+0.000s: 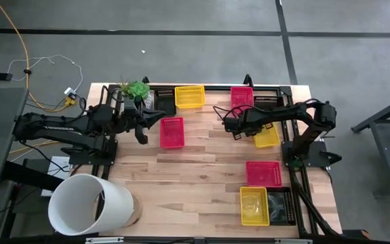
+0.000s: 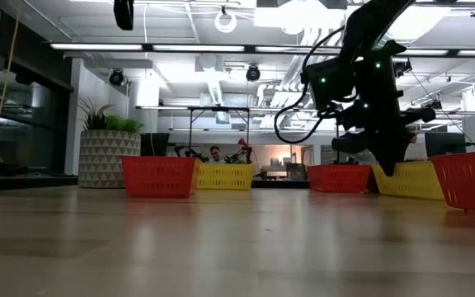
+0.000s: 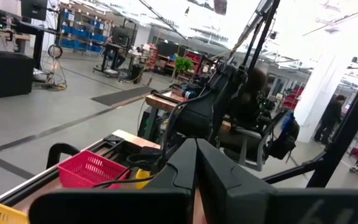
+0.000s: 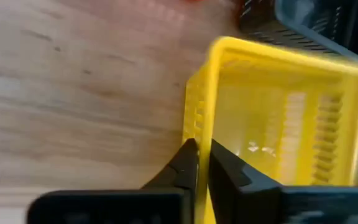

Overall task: Stack baskets by color
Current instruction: Stack the top right yellow bin on the left yellow bin

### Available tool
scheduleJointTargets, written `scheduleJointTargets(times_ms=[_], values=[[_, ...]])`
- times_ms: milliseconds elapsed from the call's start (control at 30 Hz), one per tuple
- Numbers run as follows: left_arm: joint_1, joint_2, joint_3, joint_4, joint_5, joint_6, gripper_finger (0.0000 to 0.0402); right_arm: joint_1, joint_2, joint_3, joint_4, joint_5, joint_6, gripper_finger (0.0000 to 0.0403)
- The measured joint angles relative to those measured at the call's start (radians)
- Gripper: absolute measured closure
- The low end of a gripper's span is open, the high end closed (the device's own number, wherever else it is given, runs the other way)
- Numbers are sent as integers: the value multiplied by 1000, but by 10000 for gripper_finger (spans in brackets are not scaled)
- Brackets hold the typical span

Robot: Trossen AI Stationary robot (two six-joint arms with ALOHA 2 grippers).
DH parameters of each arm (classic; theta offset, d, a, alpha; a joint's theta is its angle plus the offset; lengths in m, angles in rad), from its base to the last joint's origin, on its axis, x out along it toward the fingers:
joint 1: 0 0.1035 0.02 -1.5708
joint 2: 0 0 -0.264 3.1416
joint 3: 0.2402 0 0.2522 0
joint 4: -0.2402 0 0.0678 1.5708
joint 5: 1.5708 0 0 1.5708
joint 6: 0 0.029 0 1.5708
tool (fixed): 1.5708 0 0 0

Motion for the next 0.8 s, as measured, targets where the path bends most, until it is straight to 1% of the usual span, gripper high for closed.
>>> scheduleJointTargets(times_ms=[133,233,333,433,533,633,700,800], values=[[0,0,0,-1,0,0,401,25,-16,17,-43,-32,-8,387],[0,0,0,-1,0,0,401,62,-55,65,-107,-58,-18,399],[0,0,0,-1,0,0,401,111,-121,160,-136,-72,-54,399],[0,0,0,0,0,0,401,150,-178,285,-123,-59,-158,400],[0,0,0,19,-1,0,401,172,-204,404,-38,-19,-374,401],[-2,0,0,95,12,-21,401,171,-195,502,111,9,-691,402],[-2,0,0,184,61,-26,401,160,-164,558,205,21,-912,402],[-2,-1,0,303,147,0,401,133,-76,646,269,38,-1187,402]])
